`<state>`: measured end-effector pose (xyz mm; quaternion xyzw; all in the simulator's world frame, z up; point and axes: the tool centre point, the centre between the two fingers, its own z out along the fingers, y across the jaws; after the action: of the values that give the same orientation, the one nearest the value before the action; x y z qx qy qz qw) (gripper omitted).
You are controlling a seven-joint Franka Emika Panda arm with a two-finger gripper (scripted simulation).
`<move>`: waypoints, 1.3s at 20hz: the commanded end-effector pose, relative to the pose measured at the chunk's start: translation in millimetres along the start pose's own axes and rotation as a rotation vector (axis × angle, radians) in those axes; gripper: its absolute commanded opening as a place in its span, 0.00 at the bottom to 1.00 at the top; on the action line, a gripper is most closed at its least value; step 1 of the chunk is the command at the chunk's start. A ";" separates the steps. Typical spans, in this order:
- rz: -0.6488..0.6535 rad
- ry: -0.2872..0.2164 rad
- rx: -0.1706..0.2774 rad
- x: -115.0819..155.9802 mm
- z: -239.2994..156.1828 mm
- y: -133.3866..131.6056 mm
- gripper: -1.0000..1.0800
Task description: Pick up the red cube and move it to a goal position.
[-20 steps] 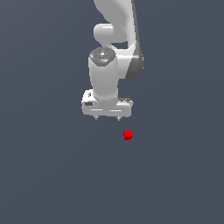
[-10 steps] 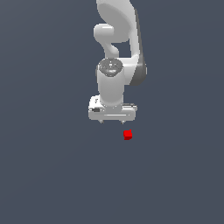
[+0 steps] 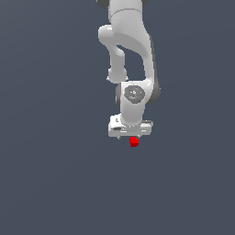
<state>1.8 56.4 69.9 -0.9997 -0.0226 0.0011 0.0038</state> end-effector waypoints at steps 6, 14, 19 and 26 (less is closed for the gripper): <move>-0.043 0.002 -0.005 1.7 41.4 -26.9 0.96; -0.052 0.002 -0.007 2.6 50.3 -32.4 0.00; -0.052 0.002 -0.007 2.6 50.3 -32.4 0.00; -0.052 0.002 -0.007 4.1 49.3 -32.0 0.00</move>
<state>3.2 89.2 20.2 -0.9988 -0.0485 0.0003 0.0003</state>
